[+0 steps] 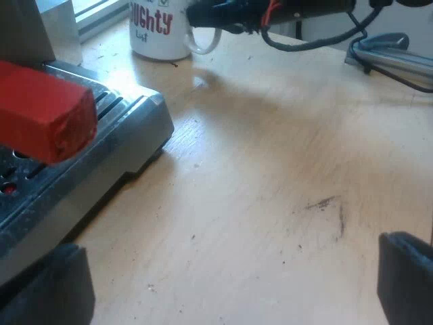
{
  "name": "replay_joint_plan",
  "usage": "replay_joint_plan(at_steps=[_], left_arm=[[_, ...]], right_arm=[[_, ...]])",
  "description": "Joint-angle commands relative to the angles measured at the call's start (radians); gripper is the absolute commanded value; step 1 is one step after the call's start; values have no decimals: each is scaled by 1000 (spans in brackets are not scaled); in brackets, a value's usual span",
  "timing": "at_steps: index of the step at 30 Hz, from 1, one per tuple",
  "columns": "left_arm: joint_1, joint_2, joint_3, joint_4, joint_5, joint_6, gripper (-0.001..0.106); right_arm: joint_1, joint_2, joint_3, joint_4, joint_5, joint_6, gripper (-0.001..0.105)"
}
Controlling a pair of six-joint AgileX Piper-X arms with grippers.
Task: Place mug into machine
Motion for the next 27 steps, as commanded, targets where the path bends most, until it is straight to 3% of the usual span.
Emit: replay_joint_plan(at_steps=[1,2,4,7,10,15,20,22,27], left_arm=[[-7,-2,-3,-25,-27,-14,87],[-7,-2,-3,-25,-40,-14,87],[-7,-2,-3,-25,-119,-14,87],[-7,-2,-3,-22,-226,-14,87],[-7,-2,-3,-22,-270,-14,87],[-7,-2,-3,-22,-296,-10,87],[-7,-2,50,-132,-310,-10,87],[-7,-2,72,-186,-310,-10,87],[-7,-2,72,-189,-310,-10,87]], right_arm=[[-1,-68,53,0,-13,-2,0],[-1,-90,70,0,-13,-7,0],[-1,-210,156,4,-13,-16,0],[-1,-332,212,59,-13,-16,0],[-1,-472,233,201,-19,-16,0],[-1,-689,233,435,-27,-50,0],[15,-902,225,669,-72,-70,0],[59,-992,195,813,-72,-106,0],[175,-1101,126,996,-69,-127,0]])
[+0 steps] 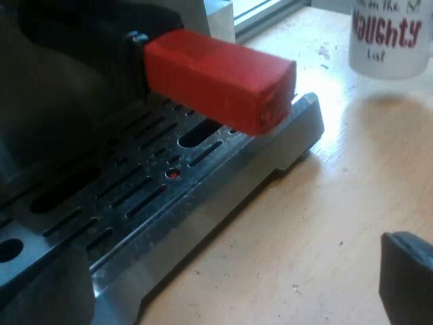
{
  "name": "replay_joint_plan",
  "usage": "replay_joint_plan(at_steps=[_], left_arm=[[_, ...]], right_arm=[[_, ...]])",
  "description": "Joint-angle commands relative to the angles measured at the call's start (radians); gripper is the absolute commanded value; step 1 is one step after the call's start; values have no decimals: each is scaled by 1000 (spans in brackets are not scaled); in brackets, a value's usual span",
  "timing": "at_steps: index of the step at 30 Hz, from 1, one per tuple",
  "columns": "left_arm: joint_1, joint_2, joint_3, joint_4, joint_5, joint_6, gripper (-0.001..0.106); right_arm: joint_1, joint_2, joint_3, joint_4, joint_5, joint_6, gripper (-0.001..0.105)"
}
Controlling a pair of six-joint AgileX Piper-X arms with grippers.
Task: Place mug into machine
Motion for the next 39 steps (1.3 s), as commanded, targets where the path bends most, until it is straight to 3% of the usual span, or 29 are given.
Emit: replay_joint_plan(at_steps=[1,7,14,18,24,28,39], left_arm=[[-7,-2,-5,-23,-10,-10,87],[-7,-2,-5,-23,-10,-10,87],[-7,-2,-5,-31,-10,-10,87],[-7,-2,-5,-33,-10,-10,87],[-7,10,-1,-40,-15,-10,87],[-7,32,-1,-59,-15,-10,87],[-7,65,-1,-81,-15,-10,87]], right_arm=[[76,-56,-59,75,-1,-17,0],[238,-82,-124,109,30,-17,0],[462,-82,-184,104,139,-6,0],[587,-73,-184,95,232,61,0],[730,-25,-184,75,330,85,0],[783,23,-184,4,386,95,0],[795,215,-193,-221,387,95,0]])
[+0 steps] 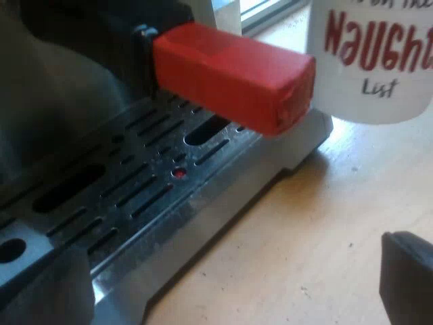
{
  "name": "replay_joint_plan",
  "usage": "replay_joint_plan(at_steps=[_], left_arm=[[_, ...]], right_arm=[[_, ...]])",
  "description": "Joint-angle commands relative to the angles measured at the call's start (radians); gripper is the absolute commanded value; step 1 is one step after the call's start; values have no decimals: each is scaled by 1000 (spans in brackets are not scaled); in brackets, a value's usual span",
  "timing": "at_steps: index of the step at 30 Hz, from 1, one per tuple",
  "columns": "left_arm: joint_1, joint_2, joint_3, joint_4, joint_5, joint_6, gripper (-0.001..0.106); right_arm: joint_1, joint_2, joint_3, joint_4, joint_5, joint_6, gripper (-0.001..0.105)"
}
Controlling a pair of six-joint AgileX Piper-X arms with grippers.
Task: Place mug into machine
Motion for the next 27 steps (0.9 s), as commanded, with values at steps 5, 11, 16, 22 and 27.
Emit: replay_joint_plan(at_steps=[5,11,16,22,27], left_arm=[[-7,3,-2,-43,-6,-10,87],[-7,3,-2,-44,-6,-10,87],[-7,3,-2,-53,-6,-10,87],[-7,3,-2,-61,-6,-10,87],[-7,3,-2,-61,-6,-10,87]], right_arm=[[0,136,-44,-180,15,-3,0],[0,276,-65,-265,15,-3,0],[0,393,-105,-342,15,-3,0],[0,518,-185,-358,15,-3,0],[-2,612,-238,-393,15,-3,0]])
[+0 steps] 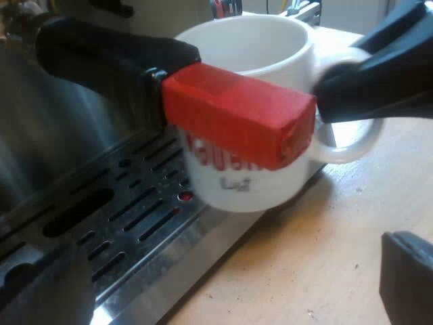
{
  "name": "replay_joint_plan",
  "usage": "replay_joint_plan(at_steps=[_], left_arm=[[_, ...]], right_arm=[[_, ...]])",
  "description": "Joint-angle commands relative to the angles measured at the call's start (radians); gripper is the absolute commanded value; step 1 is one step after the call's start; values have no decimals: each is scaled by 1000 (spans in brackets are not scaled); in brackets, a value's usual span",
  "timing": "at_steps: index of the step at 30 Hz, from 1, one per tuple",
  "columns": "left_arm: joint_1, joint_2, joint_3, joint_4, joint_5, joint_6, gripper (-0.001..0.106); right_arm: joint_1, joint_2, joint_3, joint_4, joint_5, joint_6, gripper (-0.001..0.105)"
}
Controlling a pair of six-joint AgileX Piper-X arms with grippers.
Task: Place mug into machine
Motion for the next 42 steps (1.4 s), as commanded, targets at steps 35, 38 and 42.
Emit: replay_joint_plan(at_steps=[35,38,42], left_arm=[[-7,3,-2,-13,1,-16,87],[-7,3,-2,-13,1,-18,87],[-7,3,-2,-13,1,-25,87]], right_arm=[[-38,285,-162,-176,2,50,30],[-38,285,-162,-176,2,49,41],[-35,266,-162,-176,2,49,49]])
